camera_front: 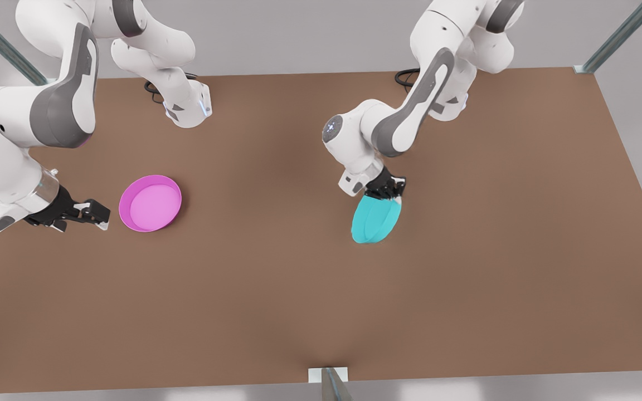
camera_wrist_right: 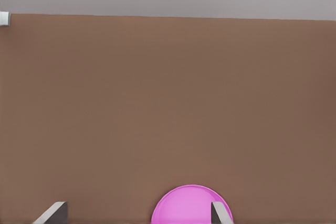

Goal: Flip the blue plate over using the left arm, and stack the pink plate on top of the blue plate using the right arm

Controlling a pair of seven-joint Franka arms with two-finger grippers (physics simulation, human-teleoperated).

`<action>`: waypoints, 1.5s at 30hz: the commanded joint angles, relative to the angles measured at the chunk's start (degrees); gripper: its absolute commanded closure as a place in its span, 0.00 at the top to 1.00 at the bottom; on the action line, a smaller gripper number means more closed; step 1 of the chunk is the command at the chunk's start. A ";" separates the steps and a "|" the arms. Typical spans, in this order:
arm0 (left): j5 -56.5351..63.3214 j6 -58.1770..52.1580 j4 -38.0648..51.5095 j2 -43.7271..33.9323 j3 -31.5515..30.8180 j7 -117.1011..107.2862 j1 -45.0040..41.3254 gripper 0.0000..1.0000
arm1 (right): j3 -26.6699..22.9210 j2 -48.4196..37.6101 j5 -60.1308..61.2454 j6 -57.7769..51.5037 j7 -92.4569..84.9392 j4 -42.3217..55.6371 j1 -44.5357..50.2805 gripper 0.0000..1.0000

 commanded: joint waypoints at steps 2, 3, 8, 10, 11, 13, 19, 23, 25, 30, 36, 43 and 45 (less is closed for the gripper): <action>6.86 -1.86 -0.10 0.56 0.02 -1.14 -1.42 0.21 | -0.01 0.00 0.00 0.00 0.00 0.00 0.00 1.00; 8.17 -3.00 -0.01 0.83 0.02 -1.76 -2.21 0.21 | -0.01 0.00 0.00 0.00 0.00 0.00 0.00 1.00; 14.68 -9.59 -0.01 3.37 0.02 -5.97 -8.09 0.21 | -0.01 0.18 0.00 0.09 0.00 0.00 0.00 1.00; 16.53 -12.32 -0.01 4.96 0.02 -10.10 -11.09 0.21 | -0.01 0.27 0.00 0.09 0.00 0.00 0.00 1.00; 17.58 -13.64 -0.01 5.40 0.02 -11.25 -11.70 0.21 | -0.01 0.27 0.00 0.09 0.00 0.00 0.00 1.00; 19.34 -15.57 -0.01 6.27 -0.06 -13.18 -13.37 0.21 | -0.01 0.35 0.00 0.09 0.00 0.00 0.00 1.00; 26.02 -18.04 1.05 10.85 -0.06 -14.33 -17.94 0.21 | -0.01 0.44 0.00 0.18 0.00 0.00 0.00 1.00; 34.63 -15.75 0.61 13.92 0.55 -14.24 -17.86 0.21 | -0.01 0.44 0.00 0.18 0.00 0.09 0.00 1.00; 38.59 -14.87 0.61 15.59 0.64 -13.45 -17.59 0.21 | -0.01 0.44 0.09 0.18 0.00 0.09 0.00 1.00; 42.72 -14.70 2.89 19.19 0.82 -12.74 -17.15 0.21 | -0.01 0.44 0.00 0.09 0.00 0.09 0.08 1.00; 43.16 -14.78 4.30 21.66 1.87 -13.18 -17.06 0.21 | -0.01 0.44 0.00 0.26 0.00 0.09 0.08 1.00; 42.98 -15.22 4.65 23.24 1.87 -13.36 -17.15 0.21 | -0.01 0.70 0.09 0.26 0.00 0.09 0.00 1.00; 42.72 -15.66 5.00 23.68 1.87 -13.01 -17.15 0.84 | -0.01 0.62 0.09 0.26 0.00 0.09 0.00 1.00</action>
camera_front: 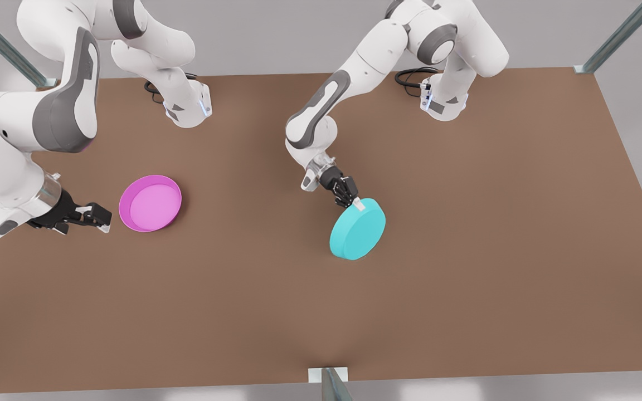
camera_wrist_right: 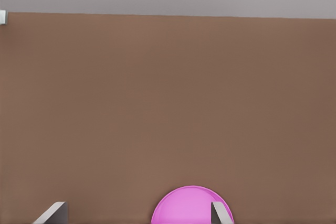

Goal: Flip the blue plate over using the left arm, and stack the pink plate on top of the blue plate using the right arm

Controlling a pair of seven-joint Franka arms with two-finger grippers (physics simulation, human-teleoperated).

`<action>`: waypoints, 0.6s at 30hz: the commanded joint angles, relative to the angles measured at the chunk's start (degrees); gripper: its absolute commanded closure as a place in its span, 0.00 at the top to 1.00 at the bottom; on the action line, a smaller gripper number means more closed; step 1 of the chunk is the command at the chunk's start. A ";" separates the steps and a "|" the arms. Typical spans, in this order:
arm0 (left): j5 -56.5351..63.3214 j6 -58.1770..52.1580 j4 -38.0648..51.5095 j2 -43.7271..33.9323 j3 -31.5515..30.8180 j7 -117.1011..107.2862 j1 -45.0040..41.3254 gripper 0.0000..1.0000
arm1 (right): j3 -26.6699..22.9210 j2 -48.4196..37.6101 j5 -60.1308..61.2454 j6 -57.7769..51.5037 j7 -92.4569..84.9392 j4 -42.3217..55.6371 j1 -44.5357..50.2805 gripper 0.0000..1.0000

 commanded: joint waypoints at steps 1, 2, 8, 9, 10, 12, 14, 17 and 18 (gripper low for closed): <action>-1.03 0.00 0.10 0.11 -0.04 -0.03 -0.01 1.00 | 0.00 0.08 0.00 0.00 0.00 -0.03 0.00 1.00; -1.29 -0.18 0.71 0.64 -0.04 -0.21 -0.09 1.00 | 0.00 -0.01 0.00 0.00 0.00 -0.03 0.00 1.00; -7.17 -3.96 9.32 6.44 -1.18 -0.38 -0.89 1.00 | 0.00 0.17 -0.17 -0.35 0.00 -0.12 -0.18 1.00; -13.06 -4.05 13.89 8.55 -2.14 -0.91 -1.50 1.00 | 0.00 0.26 -0.26 -1.23 0.00 -0.12 -0.09 1.00; -19.73 -4.05 19.60 11.01 -2.23 -2.75 -1.59 1.00 | 0.00 0.17 -0.26 -2.02 0.09 -0.12 -0.09 1.00; -37.66 1.04 26.02 12.42 -2.23 -13.55 -1.85 1.00 | 0.00 0.26 -0.88 -3.86 0.09 -0.12 -0.53 1.00; -54.01 5.71 33.40 14.79 -2.23 -23.84 -1.76 1.00 | 0.00 0.52 -0.97 -5.62 0.09 -0.12 -0.53 1.00; -72.56 14.32 46.23 14.79 -2.15 -37.55 -1.59 1.00 | -0.09 2.10 -1.06 -8.96 -1.31 0.06 -0.53 1.00; -75.64 17.30 49.75 14.27 -1.62 -43.44 -0.97 1.00 | -0.09 2.98 -0.87 -9.05 -4.66 0.14 -0.70 1.00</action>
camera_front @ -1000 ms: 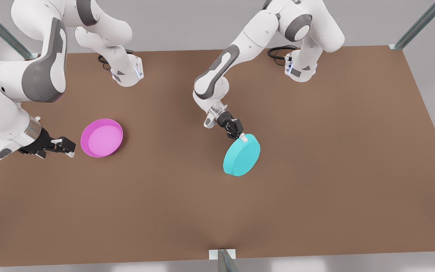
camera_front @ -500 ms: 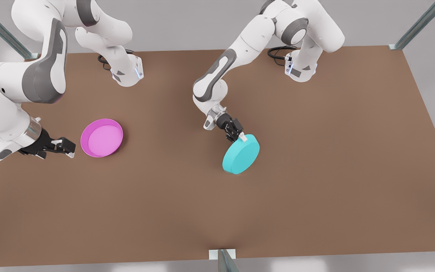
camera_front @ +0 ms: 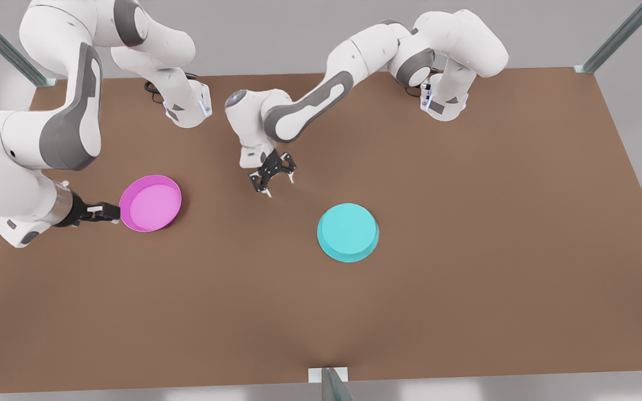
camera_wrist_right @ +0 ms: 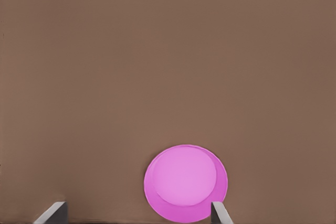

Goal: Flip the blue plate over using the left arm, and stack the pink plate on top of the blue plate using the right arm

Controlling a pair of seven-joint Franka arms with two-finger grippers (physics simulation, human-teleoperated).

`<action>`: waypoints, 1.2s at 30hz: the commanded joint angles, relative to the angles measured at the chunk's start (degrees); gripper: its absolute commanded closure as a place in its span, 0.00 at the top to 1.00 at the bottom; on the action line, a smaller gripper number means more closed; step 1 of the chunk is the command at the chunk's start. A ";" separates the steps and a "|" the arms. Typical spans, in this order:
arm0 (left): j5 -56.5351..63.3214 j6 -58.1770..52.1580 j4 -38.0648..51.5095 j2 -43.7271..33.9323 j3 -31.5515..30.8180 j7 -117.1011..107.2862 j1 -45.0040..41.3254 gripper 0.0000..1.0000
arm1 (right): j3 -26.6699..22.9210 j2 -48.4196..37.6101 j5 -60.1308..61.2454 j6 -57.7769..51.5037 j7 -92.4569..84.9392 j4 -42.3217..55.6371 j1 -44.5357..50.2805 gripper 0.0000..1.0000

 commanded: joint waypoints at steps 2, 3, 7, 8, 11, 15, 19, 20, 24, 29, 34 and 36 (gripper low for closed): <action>-20.39 4.79 0.08 -4.47 -0.13 -3.81 6.17 1.00 | -0.05 0.44 3.12 0.44 -4.38 -1.53 -1.52 1.00; -24.79 5.06 0.17 -6.14 -0.05 -3.64 11.53 1.00 | -0.13 -0.27 8.93 2.28 -7.64 -7.23 -4.23 1.00; -34.72 -9.59 -0.63 -12.21 -0.14 34.17 31.03 1.00 | -0.13 0.00 11.40 9.23 -13.61 -14.72 -8.28 1.00; -34.99 -18.11 -0.63 -13.79 0.22 53.52 36.92 1.00 | -0.13 0.00 14.54 10.27 -15.36 -17.17 -10.21 1.00; -31.30 -33.07 -0.71 -18.18 9.43 103.36 47.14 1.00 | -0.13 0.52 17.72 13.27 -25.13 -22.27 -13.90 1.00; -19.00 -19.46 -30.60 -42.27 -0.31 113.70 57.59 1.00 | -0.13 4.21 21.86 16.87 -38.74 -28.43 -19.88 1.00; -18.91 -19.99 -29.89 -41.74 -0.22 113.08 57.59 1.00 | -0.40 2.63 21.86 23.29 -46.14 -35.11 -23.75 1.00; -18.91 -20.08 -29.98 -41.74 -0.22 112.99 57.59 1.00 | -1.18 2.72 21.86 25.92 -48.15 -37.30 -24.02 1.00; -18.65 -20.25 -29.89 -41.39 -0.22 112.64 57.24 1.00 | -2.07 3.86 21.86 33.57 -55.36 -45.39 -25.60 1.00; -17.33 -20.43 -29.98 -41.48 -0.66 111.77 56.89 1.00 | -1.80 4.39 22.56 37.35 -55.80 -48.73 -23.76 1.00; -15.83 -20.34 -30.07 -41.48 -0.92 110.18 56.28 1.00 | -1.80 7.12 23.70 40.61 -62.13 -49.43 -24.37 1.00; -15.75 -20.34 -30.07 -41.48 -0.84 110.09 55.66 1.00 | -1.80 6.41 23.70 40.78 -62.57 -51.45 -24.46 0.99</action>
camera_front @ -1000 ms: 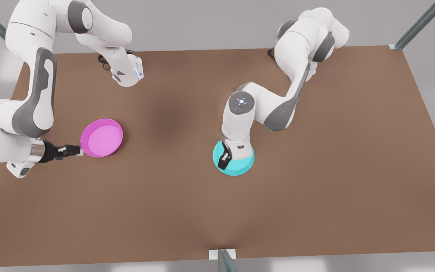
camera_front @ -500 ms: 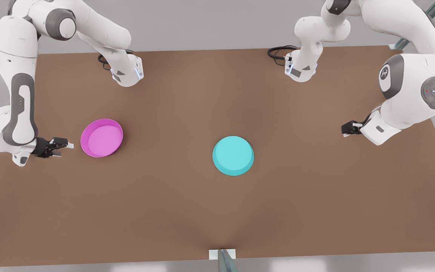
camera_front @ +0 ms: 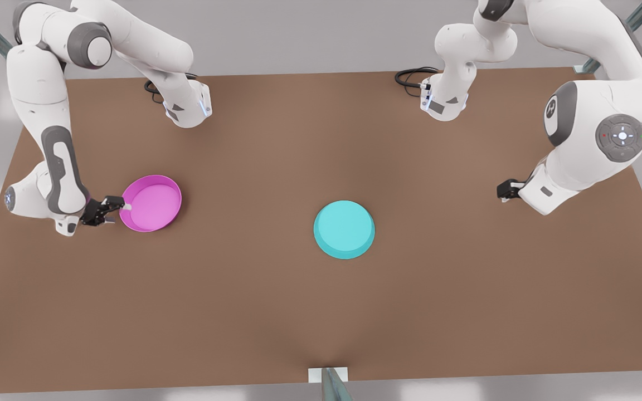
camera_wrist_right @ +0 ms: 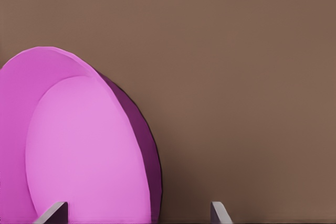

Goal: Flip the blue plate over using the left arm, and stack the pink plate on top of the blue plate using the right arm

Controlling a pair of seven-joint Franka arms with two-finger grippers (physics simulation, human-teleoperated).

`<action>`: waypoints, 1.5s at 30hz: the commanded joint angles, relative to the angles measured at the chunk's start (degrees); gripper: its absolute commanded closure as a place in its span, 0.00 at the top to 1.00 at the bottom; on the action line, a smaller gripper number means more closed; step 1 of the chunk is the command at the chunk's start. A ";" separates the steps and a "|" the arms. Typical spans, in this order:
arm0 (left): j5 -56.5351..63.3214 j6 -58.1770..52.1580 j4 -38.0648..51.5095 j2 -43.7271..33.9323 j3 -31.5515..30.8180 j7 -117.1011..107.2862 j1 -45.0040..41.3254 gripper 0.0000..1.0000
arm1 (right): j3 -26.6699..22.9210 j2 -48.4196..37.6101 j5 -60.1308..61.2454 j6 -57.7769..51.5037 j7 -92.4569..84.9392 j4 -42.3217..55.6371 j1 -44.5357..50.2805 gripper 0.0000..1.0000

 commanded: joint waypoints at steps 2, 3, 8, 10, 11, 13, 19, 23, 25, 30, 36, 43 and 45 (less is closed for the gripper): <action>1.32 0.00 -0.09 0.00 0.00 0.00 -0.12 1.00 | 0.00 0.44 0.00 0.23 -0.02 0.10 0.00 0.88; 1.32 0.09 -0.09 0.08 0.00 0.00 -0.12 1.00 | 0.00 0.61 0.00 0.32 -0.11 0.10 0.00 0.79; 1.32 0.35 -0.17 0.17 0.00 0.08 -0.12 1.00 | 0.00 0.79 0.00 0.06 -1.34 0.10 0.18 0.59; 1.32 0.35 -0.26 0.17 0.00 0.08 -0.12 1.00 | 0.09 1.14 0.00 0.15 -1.34 0.10 0.18 0.59; 1.32 0.26 -0.26 0.17 0.00 0.08 -0.12 1.00 | 0.09 1.14 0.09 0.15 -1.34 0.10 0.18 0.59; 1.32 0.26 -0.26 0.08 0.00 0.08 -0.12 1.00 | 0.09 1.14 0.00 0.06 -1.34 0.10 -0.09 0.58; 1.32 0.35 -0.26 0.17 0.08 0.08 -0.12 1.00 | 0.09 1.14 0.00 -0.03 -1.34 0.10 -0.09 0.51; 1.32 0.35 -0.18 0.17 0.00 0.08 -0.12 1.00 | 0.09 1.32 0.00 0.06 -1.34 0.10 -0.17 0.49; 1.32 0.44 -0.18 0.17 0.00 0.08 -0.12 1.00 | 0.18 1.58 0.00 0.06 -1.25 0.18 -0.17 0.50; 1.32 0.44 -0.26 0.17 0.00 0.08 -0.12 1.00 | 0.18 1.49 0.00 0.15 -1.25 0.27 -0.09 0.21; 1.32 0.53 -0.26 0.17 0.00 0.08 -0.12 1.00 | 0.18 1.67 0.00 0.06 -1.34 0.27 -0.09 0.21; 1.32 0.53 -0.26 0.26 0.00 0.08 -0.12 1.00 | 1.93 -3.52 0.00 -0.82 2.08 -1.75 0.88 0.21; 1.32 0.44 -0.26 0.26 0.00 0.08 -0.12 1.00 | 2.90 -4.83 0.09 -0.82 5.51 -2.63 2.37 0.21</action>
